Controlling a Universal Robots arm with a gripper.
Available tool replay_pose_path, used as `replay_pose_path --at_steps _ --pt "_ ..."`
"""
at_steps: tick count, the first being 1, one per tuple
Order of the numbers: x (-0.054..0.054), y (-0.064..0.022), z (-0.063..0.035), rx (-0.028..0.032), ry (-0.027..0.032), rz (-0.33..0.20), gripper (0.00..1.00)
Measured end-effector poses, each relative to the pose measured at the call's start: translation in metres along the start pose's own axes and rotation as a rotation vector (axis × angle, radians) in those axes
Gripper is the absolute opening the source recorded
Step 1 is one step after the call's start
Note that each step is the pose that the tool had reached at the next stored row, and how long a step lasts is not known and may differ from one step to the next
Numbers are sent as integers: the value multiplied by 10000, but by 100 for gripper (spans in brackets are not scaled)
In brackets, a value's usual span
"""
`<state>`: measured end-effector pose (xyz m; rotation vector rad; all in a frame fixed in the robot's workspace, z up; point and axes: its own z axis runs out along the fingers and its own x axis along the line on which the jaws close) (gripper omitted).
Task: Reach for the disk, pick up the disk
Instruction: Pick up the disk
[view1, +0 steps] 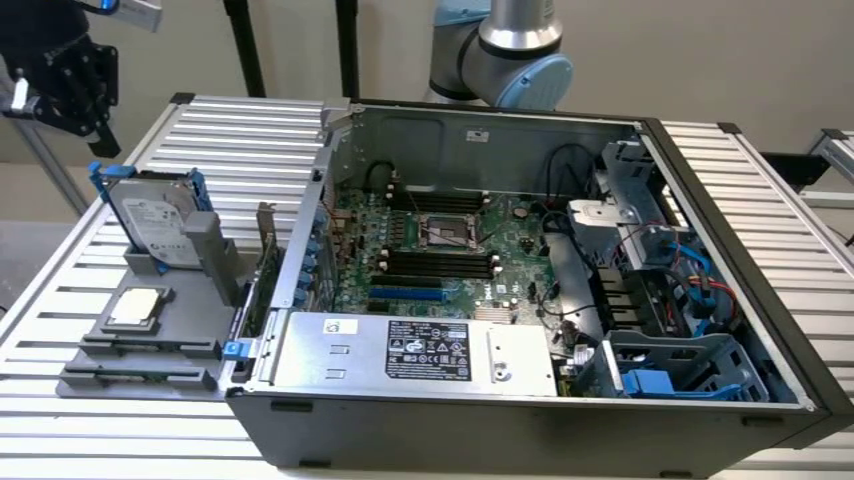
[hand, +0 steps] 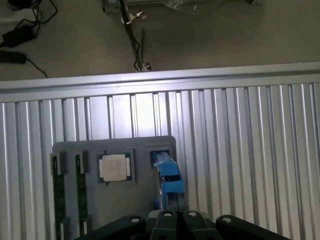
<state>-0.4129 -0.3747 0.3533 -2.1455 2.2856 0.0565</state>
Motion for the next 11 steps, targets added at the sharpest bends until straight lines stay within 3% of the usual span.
replay_pose_path --at_steps 5,10,11 --pt "0 -6 0 -21 16 -784 11" --pt "-1 -14 0 -23 15 -818 12" --pt "-1 -15 0 -23 16 -818 18"
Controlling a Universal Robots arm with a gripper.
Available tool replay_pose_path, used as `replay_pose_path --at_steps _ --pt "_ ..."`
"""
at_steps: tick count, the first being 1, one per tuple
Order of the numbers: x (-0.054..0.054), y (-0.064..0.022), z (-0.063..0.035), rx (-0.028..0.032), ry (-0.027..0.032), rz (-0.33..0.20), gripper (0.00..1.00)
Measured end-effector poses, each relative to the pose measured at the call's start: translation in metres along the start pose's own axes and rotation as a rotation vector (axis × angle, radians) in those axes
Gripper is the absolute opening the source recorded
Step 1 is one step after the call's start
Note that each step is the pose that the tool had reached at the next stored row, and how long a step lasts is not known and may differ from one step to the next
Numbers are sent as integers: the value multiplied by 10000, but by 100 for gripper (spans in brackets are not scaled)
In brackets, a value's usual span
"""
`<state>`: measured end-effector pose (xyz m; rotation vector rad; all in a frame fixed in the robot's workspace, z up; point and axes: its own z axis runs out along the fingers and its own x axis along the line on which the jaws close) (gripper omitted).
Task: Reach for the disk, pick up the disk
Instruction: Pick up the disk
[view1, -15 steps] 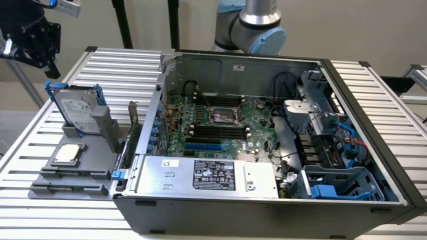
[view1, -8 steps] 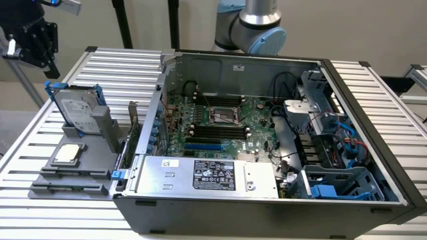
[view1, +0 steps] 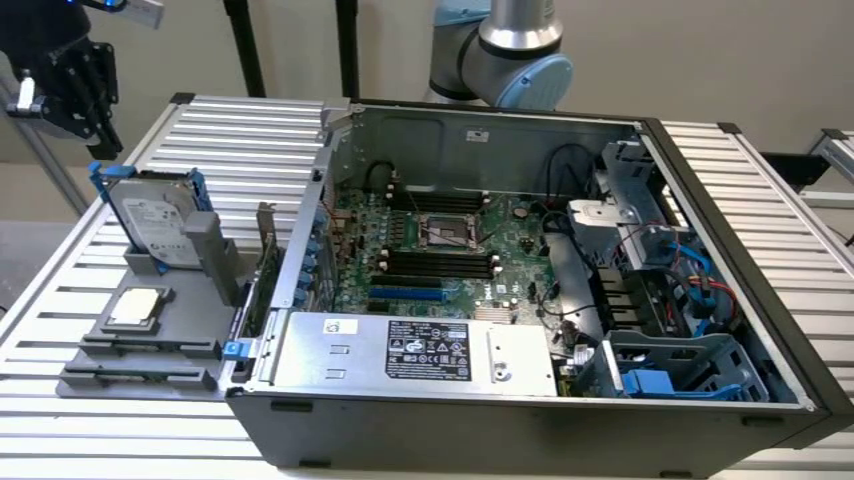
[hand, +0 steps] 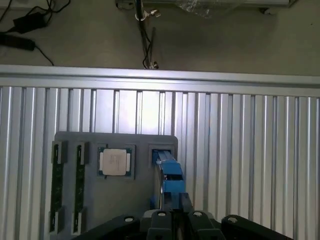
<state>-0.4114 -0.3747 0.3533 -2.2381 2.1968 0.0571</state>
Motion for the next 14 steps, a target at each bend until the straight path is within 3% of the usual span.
replay_pose_path --at_steps 1,2,3,5,7,8,14 --pt "0 0 0 0 0 0 24" --pt "0 -1 0 0 0 -1 24" --pt "0 -1 0 0 0 -1 36" --pt "0 -1 2 -1 1 -1 42" --pt "0 -1 9 0 0 -1 42" --pt "0 -1 15 -1 0 -1 48" --pt "3 -3 105 0 0 -1 48"
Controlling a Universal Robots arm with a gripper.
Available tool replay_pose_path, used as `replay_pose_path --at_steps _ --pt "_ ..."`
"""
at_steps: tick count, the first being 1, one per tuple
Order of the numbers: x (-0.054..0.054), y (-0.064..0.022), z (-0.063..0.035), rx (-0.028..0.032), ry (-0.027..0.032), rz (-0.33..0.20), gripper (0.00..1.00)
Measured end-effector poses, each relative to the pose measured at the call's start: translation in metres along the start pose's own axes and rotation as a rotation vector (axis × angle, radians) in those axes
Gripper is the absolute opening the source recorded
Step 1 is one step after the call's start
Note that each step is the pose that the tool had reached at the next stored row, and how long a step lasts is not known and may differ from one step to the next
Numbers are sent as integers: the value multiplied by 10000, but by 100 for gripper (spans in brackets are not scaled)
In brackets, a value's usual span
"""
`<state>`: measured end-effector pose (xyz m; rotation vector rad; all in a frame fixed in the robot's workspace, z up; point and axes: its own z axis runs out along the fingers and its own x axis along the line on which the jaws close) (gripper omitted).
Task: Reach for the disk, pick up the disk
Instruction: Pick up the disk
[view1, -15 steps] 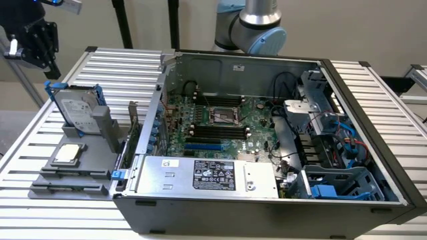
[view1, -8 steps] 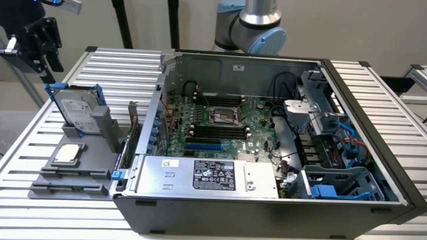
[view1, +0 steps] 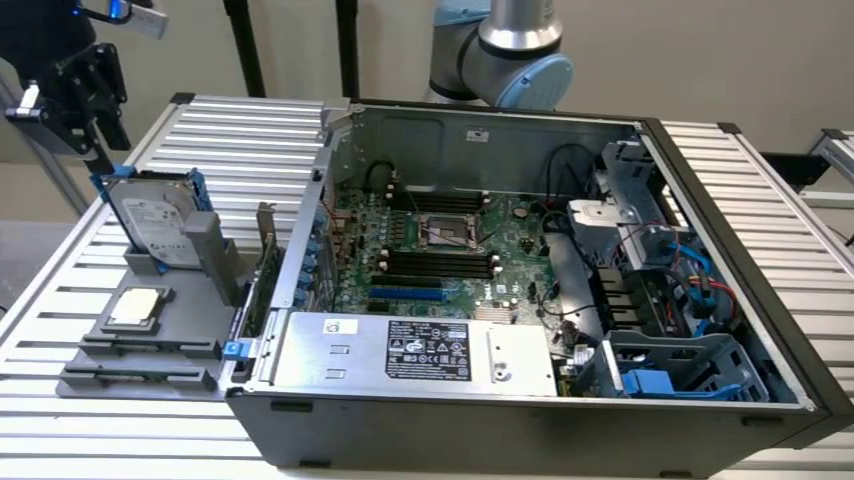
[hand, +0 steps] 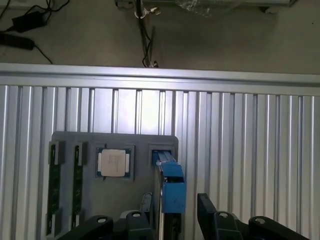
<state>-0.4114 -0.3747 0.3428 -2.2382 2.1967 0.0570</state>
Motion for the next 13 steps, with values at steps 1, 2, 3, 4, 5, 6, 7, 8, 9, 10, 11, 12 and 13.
replay_pose_path --at_steps 1,2,3,4,5,6,7,8,9,10,11,12,13 --pt "0 0 18 -1 0 0 48" --pt "1 -1 36 -1 1 0 48" --pt "2 -1 55 0 0 0 48" --pt "2 -1 71 0 0 1 48" --pt "3 -1 86 0 0 2 48" --pt "5 -1 101 0 0 2 48" --pt "6 -2 116 0 0 1 48" --pt "8 -3 130 0 0 0 48" --pt "10 -3 144 0 0 1 48" --pt "12 -3 158 0 0 2 48" --pt "15 -3 172 0 0 3 48" --pt "18 -4 186 0 1 5 48" --pt "20 -4 199 -1 1 8 48"
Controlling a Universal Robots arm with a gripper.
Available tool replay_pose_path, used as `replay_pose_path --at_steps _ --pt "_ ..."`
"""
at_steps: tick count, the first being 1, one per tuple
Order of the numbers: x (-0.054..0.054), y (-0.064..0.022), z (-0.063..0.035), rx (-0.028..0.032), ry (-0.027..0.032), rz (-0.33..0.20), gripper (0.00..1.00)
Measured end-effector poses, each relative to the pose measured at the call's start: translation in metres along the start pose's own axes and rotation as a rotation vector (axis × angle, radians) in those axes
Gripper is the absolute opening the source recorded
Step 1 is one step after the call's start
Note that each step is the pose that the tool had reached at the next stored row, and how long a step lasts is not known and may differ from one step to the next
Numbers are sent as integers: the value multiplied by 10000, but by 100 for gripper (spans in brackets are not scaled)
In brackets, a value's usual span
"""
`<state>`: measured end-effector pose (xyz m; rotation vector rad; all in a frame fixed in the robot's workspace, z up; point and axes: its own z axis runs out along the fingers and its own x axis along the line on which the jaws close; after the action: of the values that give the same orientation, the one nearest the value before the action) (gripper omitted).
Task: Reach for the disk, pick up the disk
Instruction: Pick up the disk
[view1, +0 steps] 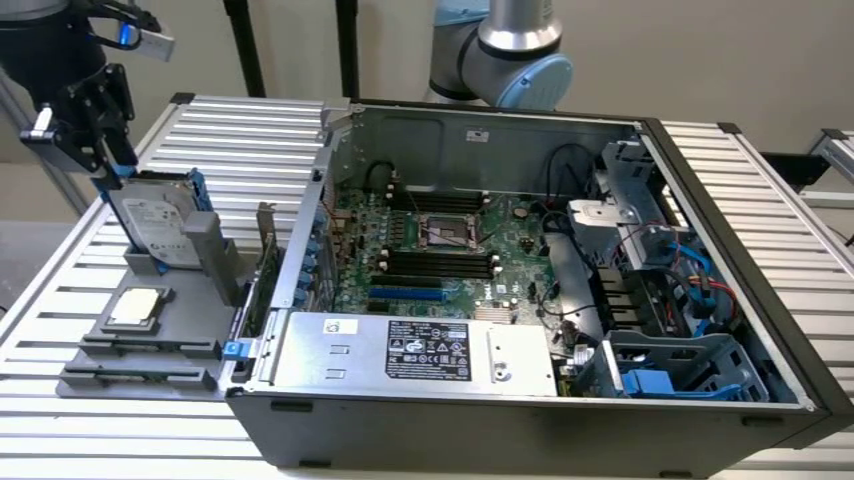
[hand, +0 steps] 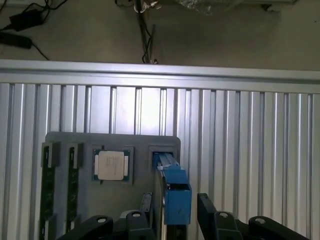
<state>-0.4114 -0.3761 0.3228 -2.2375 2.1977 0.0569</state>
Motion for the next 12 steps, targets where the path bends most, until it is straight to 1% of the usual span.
replay_pose_path --at_steps 12 --pt "26 -3 176 1 0 16 48"
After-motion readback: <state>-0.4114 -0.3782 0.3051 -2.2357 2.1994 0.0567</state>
